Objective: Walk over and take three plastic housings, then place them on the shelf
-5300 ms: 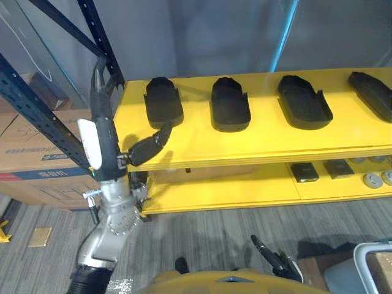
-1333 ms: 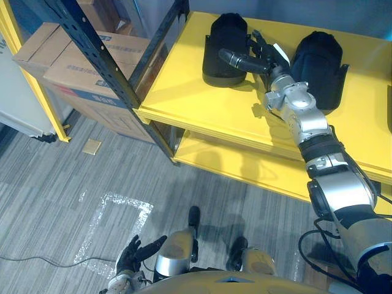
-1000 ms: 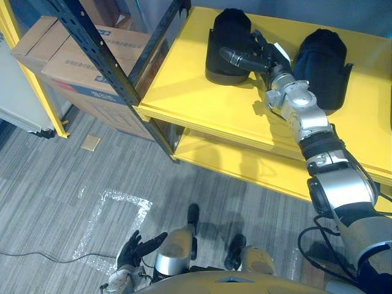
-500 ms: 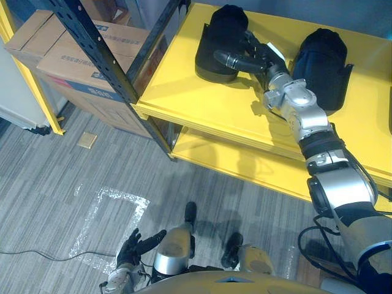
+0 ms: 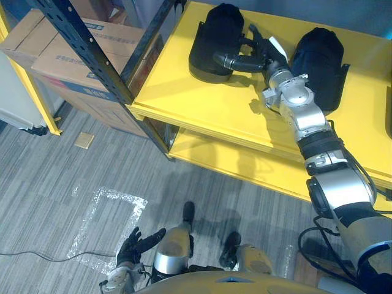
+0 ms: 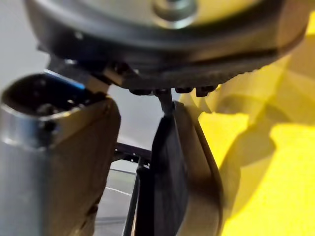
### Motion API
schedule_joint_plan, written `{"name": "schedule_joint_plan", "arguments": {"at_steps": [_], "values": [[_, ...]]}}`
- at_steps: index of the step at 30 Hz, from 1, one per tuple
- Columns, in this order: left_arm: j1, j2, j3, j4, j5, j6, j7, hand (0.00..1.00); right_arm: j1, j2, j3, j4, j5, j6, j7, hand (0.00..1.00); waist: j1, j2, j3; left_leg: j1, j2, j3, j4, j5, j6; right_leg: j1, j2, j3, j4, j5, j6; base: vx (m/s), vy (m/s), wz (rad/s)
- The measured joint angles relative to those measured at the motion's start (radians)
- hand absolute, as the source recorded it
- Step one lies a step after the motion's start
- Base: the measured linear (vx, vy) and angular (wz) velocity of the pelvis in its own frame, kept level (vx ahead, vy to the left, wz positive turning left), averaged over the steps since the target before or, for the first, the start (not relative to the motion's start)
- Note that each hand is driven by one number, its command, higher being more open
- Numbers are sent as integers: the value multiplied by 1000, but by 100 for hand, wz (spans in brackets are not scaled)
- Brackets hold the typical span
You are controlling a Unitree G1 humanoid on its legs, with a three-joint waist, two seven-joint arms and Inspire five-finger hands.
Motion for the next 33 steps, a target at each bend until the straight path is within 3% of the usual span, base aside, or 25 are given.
{"name": "schedule_joint_plan", "arguments": {"at_steps": [2, 5, 9, 13, 17, 23, 33], "values": [[0, 1, 15, 2, 0, -1, 1, 100, 37, 0, -8, -217, -90, -34, -40, 100, -12, -12, 4, 0, 6, 11, 0, -5, -3, 0, 6, 8, -12, 5, 0, 23, -36, -12], [1, 2, 21, 3, 1, -3, 3, 100, 48, -2, 22, -447, -140, -87, -29, 100, -28, -21, 1, 8, 7, 25, 0, -12, -5, 0, 6, 21, -14, 6, 1, 36, -30, -13], [0, 4, 22, 8, 1, -28, 0, 100, 48, -3, 96, -536, -141, -118, 25, 100, -35, -43, -8, 15, 10, 40, 23, -34, -7, 14, 8, 33, -21, 6, 2, 20, -20, -14], [0, 10, 31, 22, 0, -46, -2, 100, 49, -10, 209, -535, -139, -101, 115, 100, -33, -73, -23, -1, 10, 35, 62, -56, -9, 25, 8, 29, -35, 8, 4, -3, -8, 3], [0, 15, 31, 17, 0, -42, -5, 100, 45, -9, 316, -474, -139, -41, 219, 100, -20, -83, -31, -16, 4, 10, 64, -56, -8, 39, 11, 5, -66, 22, 8, -14, -9, 17], [0, 16, 31, 1, 0, -24, -4, 100, 4, -4, 358, -265, -219, 48, 235, 100, 6, -84, -31, -40, -4, -7, 72, -50, -1, 38, 11, -12, -91, 41, 14, -19, 7, 12], [0, 14, 35, -1, -56, 15, -15, 100, -31, -27, 357, -171, -249, 64, 225, 100, 4, -82, -33, -52, -2, -14, 82, -51, -1, 37, 15, -21, -98, 46, 12, -11, 0, 2]]}}
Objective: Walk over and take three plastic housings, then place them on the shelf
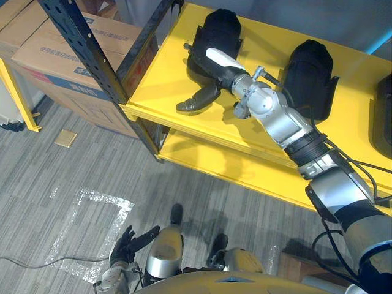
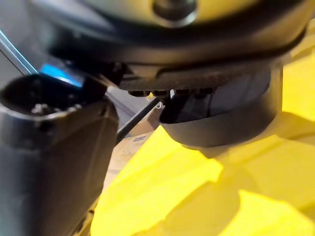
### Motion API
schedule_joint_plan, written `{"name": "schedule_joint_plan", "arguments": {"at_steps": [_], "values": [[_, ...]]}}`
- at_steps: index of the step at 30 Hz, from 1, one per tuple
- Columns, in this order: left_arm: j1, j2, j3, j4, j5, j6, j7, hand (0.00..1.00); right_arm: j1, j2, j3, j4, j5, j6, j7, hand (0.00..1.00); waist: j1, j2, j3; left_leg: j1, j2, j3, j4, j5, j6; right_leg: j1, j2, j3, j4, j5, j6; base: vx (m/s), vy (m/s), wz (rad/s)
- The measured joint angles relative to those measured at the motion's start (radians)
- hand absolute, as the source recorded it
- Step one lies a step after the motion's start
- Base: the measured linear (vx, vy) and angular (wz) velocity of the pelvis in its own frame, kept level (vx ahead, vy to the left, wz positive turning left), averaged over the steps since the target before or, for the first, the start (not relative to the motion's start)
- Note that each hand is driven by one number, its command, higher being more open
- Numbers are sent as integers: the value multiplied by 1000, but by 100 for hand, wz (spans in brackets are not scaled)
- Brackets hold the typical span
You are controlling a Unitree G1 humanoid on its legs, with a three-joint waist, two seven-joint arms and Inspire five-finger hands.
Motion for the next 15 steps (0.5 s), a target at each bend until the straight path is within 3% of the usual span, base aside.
{"name": "schedule_joint_plan", "arguments": {"at_steps": [7, 15], "values": [[-1, -12, 17, 1, -29, 18, -16, 100, -30, -9, -1, 31, 5, 0, 12, 100, 0, 3, -2, 0, 1, 2, 1, 0, 0, 0, 1, 1, -1, 1, -1, 0, 0, 0], [-3, -13, 21, 0, -28, 41, -24, 100, -36, -10, -7, 31, 78, 13, 160, 100, 0, 12, -8, 1, 6, 9, 6, 0, 0, -1, 6, 12, -3, 5, -7, -14, -7, -3]]}}
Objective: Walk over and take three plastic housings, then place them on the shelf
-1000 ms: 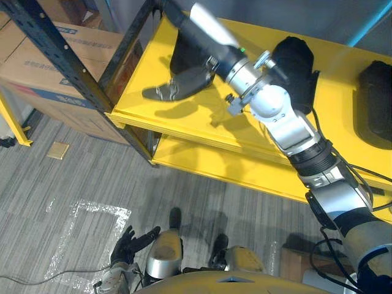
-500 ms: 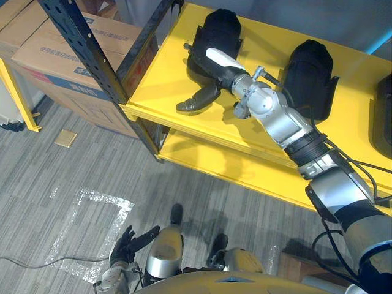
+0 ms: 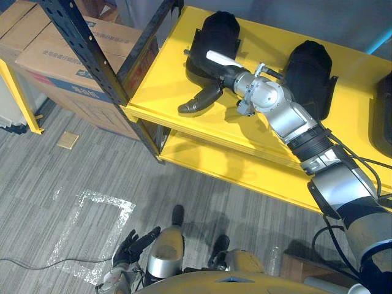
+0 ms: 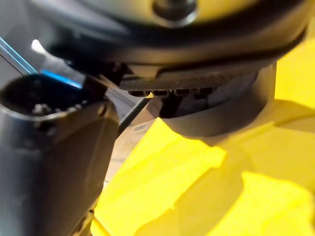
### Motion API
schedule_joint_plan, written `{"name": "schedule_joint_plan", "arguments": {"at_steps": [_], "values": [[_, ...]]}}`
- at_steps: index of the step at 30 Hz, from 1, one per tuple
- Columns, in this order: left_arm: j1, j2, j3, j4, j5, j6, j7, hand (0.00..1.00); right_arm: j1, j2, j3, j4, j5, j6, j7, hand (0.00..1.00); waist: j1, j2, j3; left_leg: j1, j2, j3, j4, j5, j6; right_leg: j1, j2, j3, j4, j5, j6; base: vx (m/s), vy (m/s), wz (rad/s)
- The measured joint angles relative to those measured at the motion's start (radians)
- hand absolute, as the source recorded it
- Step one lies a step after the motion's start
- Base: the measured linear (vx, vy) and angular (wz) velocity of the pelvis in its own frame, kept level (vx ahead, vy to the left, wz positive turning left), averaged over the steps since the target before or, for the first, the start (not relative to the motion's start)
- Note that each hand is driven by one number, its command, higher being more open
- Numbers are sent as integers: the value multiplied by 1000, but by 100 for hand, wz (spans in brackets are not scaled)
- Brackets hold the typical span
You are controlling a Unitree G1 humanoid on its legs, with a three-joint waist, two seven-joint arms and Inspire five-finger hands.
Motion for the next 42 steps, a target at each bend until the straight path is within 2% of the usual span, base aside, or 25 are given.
{"name": "schedule_joint_plan", "arguments": {"at_steps": [6, 15, 20, 29, 42], "values": [[-3, -1, 7, 4, 0, 39, -9, 100, 3, 0, 12, 0, 14, 24, 42, 100, 0, 4, -30, 1, 2, 7, 0, 0, 0, -1, 2, 9, -6, 2, -3, -12, -4, -3], [-3, -1, 8, 34, -2, 45, -10, 100, 34, 9, 15, 3, 19, 34, 49, 100, 1, -2, -68, 18, 1, 10, -12, 1, 0, 14, 3, 10, -16, 4, -3, 0, 0, 0], [-3, -1, 16, 46, -2, 47, -10, 100, 57, 29, 14, 8, 117, 43, 89, 100, -2, -17, -92, 23, 3, 21, -23, 3, -1, 14, 5, 17, -28, 11, -3, -8, -7, -5], [0, 2, 17, 54, -2, 64, -8, 100, 83, 63, 11, 11, 119, 84, 131, 100, -2, -35, -131, 36, 1, 24, -38, 11, 1, 22, 5, 20, -35, 17, -4, -7, -2, -1], [2, 2, 43, 63, 0, 83, -7, 100, 87, 77, 0, 46, 119, 85, 152, 100, -1, -46, -151, 50, -4, 19, -87, 42, 7, 16, 5, 18, -34, 17, -5, -16, 0, 1]]}}
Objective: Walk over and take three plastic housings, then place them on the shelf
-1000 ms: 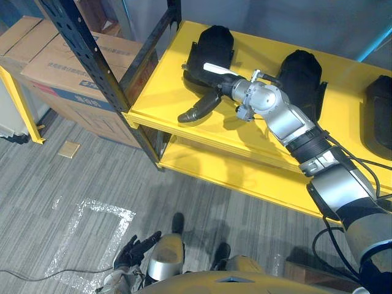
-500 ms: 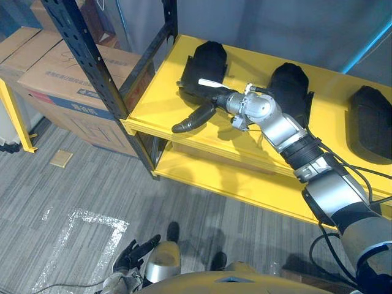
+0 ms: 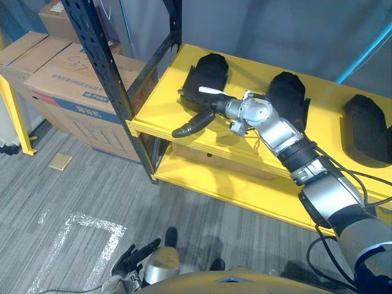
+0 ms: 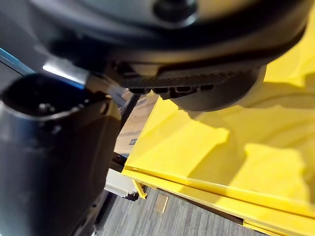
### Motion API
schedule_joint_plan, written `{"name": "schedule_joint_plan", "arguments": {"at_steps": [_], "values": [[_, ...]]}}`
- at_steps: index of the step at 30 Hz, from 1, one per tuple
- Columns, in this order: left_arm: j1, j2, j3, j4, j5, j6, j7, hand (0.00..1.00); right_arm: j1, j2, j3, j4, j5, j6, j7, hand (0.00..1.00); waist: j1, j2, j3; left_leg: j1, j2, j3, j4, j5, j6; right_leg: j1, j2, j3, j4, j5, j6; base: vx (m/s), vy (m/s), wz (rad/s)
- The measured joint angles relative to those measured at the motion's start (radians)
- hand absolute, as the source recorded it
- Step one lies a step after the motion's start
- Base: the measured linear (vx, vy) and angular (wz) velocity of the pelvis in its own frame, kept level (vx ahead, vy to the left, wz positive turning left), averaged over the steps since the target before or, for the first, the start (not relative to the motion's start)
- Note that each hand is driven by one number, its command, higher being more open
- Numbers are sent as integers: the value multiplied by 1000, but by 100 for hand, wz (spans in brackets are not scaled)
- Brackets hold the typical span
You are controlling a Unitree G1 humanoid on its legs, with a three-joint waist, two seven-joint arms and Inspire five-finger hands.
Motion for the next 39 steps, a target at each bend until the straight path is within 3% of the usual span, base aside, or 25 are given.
{"name": "schedule_joint_plan", "arguments": {"at_steps": [7, 11, 13, 14, 16, 18, 20, 22, 24, 27, 29, 30, 34, 36, 39], "values": [[0, 1, 2, 1, 4, 0, 0, 100, 2, 0, 1, 8, 0, -15, -16, 100, 0, -8, -5, 0, 0, 0, -1, 4, -1, 0, 1, 0, -1, 0, 0, 0, 0, 0], [0, 2, 15, 10, 7, -7, -1, 100, 8, 0, -14, 21, -8, -97, -152, 100, -1, -22, -14, -1, 3, 3, -1, 4, -1, 2, 5, 3, -16, 12, 2, 3, -7, -3], [0, 1, 23, 12, 10, -16, -1, 100, 8, 0, -97, -10, -12, -167, -288, 100, -2, -25, -15, -2, 8, 17, -1, 4, -2, 2, 11, 18, -35, 27, 5, -17, -5, -18], [0, -4, 37, 17, 24, -26, 6, 100, 5, -10, -175, -67, -42, -213, -408, 100, -4, -25, -15, 0, 12, 33, -1, 3, -2, 1, 14, 29, -44, 39, 7, -25, 1, -21], [1, -4, 45, 19, 50, -31, 12, 100, 5, -50, -255, -154, -45, -248, -512, 100, -15, -28, -15, 5, 13, 45, -1, 2, -3, -1, 16, 43, -54, 45, 8, -41, 9, -22], [6, -4, 49, 35, 50, -51, 11, 100, 13, -110, -358, -280, -43, -272, -616, 100, -42, -31, -17, 11, 14, 63, -1, -1, -4, -4, 15, 63, -54, 49, 10, -37, 18, -30], [10, 5, 49, 66, 49, -72, 12, 100, 118, -193, -546, -463, -26, -326, -713, 100, -78, -47, -33, 21, 16, 102, -3, -10, -4, -12, 14, 106, -59, 49, 10, -16, 23, -47], [14, 13, 49, 97, 49, -82, 11, 100, 250, -248, -681, -554, 28, -375, -745, 100, -117, -57, -57, 26, 17, 131, -6, -16, -6, -20, 14, 133, -66, 53, 8, 19, 18, -52], [16, 13, 47, 124, 49, -85, 6, 100, 399, -272, -796, -615, 93, -409, -738, 100, -155, -55, -73, 42, 21, 163, -6, -26, -6, -21, 14, 165, -67, 56, 11, 28, 18, -60], [15, 11, 40, 152, 58, -90, -8, 100, 656, -261, -919, -677, 126, -440, -710, 100, -216, -27, -101, 53, 30, 224, -7, -35, -11, -39, 21, 226, -69, 68, 6, 28, 9, -60], [9, 4, 40, 166, 83, -91, -9, 100, 806, -209, -973, -685, 130, -452, -679, 100, -241, -10, -112, 61, 40, 254, -7, -40, -16, -54, 30, 258, -69, 71, 3, -7, -15, -59], [9, 3, 41, 169, 85, -91, -9, 100, 924, -133, -1008, -684, 132, -453, -655, 100, -259, -1, -117, 72, 47, 278, -7, -44, -22, -56, 37, 280, -70, 71, 2, -10, -22, -42], [17, -11, 41, 185, 85, -88, 9, 100, 1183, 86, -1036, -638, 208, -431, -607, 100, -308, 22, -134, 79, 62, 317, -7, -52, -33, -74, 52, 317, -66, 66, 4, 13, -29, -33], [27, -19, 40, 184, 85, -88, 21, 100, 1277, 147, -1024, -556, 200, -392, -566, 100, -320, 34, -140, 92, 64, 336, -7, -58, -39, -72, 54, 330, -64, 66, 4, 40, -1, -27], [28, -23, 37, 176, 86, -86, 36, 100, 1349, 165, -974, -357, 109, -386, -531, 100, -328, 44, -137, 101, 64, 354, -7, -67, -41, -72, 54, 341, -61, 65, 3, 27, 14, -20]]}}
